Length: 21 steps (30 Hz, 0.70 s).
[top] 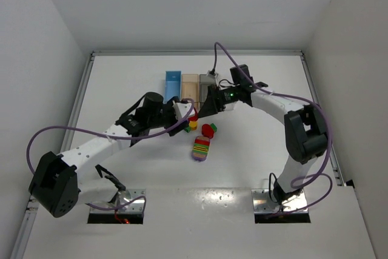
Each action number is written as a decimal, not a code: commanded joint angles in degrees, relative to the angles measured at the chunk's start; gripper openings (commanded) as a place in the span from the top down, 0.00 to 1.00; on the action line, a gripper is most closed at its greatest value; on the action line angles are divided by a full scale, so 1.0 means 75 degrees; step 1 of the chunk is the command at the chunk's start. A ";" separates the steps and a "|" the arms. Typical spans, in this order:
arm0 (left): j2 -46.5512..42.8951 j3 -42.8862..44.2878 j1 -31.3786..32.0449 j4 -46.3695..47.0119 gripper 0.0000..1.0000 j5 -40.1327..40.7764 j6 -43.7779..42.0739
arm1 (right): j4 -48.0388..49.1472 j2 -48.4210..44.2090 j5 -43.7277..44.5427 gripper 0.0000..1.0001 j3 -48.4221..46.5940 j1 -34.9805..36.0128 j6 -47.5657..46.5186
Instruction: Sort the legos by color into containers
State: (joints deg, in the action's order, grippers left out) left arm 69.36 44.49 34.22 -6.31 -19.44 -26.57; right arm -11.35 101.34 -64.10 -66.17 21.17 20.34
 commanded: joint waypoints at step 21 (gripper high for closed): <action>0.0091 -0.0202 0.0324 0.0747 0.92 -0.0115 -0.0149 | 0.0189 0.0364 -0.0372 0.97 -0.0822 0.0224 -0.0427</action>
State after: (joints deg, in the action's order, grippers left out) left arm 70.41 43.59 35.73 -2.85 -18.24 -27.81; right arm -13.15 106.78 -64.40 -70.65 22.81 18.83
